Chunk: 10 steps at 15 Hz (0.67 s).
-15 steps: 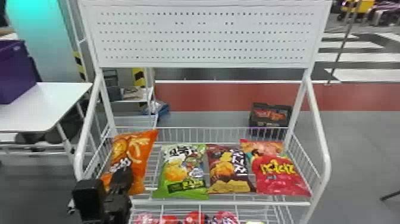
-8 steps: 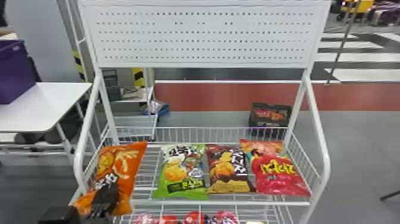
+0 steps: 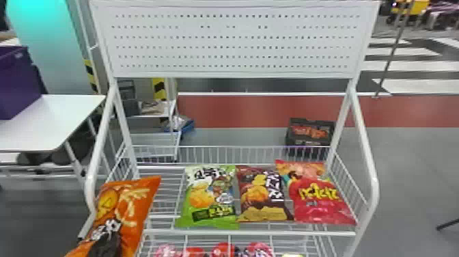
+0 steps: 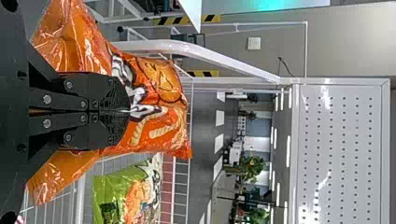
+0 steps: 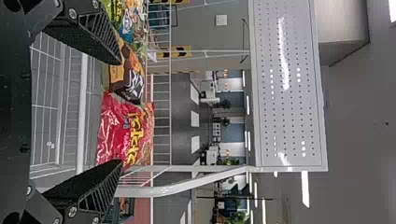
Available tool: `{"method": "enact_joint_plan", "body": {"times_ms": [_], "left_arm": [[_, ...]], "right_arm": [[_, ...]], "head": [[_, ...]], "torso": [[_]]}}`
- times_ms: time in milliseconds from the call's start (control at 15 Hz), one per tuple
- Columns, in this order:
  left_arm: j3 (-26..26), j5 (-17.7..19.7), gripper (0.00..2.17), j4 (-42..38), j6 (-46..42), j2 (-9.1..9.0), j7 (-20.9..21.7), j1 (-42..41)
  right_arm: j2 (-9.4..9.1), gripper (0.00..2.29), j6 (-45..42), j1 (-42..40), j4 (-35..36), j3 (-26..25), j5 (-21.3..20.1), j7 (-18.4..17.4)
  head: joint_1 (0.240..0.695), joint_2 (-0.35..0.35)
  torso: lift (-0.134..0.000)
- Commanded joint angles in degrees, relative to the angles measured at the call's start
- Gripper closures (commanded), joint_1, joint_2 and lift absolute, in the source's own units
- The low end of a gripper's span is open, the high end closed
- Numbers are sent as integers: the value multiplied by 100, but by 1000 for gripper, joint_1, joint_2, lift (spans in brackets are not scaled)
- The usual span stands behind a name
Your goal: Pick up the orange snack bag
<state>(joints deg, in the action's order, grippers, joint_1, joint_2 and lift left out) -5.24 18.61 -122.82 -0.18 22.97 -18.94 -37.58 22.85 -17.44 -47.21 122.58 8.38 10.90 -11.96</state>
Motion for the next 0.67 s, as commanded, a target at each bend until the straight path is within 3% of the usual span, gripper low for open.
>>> {"method": "enact_joint_plan", "body": {"times_ms": [0,600], "left_arm": [[111,-6,1349,-23,-425,15,4,-311],[269,-50,1349,-524,-1234,41,101,-1366]], "right_arm": [[0,144,0,10,-23,6,0,1],[-9,144,18,81,-85,41,9,1]], "head": [[499,0],[499,0]], "torso": [[0],[0]]}}
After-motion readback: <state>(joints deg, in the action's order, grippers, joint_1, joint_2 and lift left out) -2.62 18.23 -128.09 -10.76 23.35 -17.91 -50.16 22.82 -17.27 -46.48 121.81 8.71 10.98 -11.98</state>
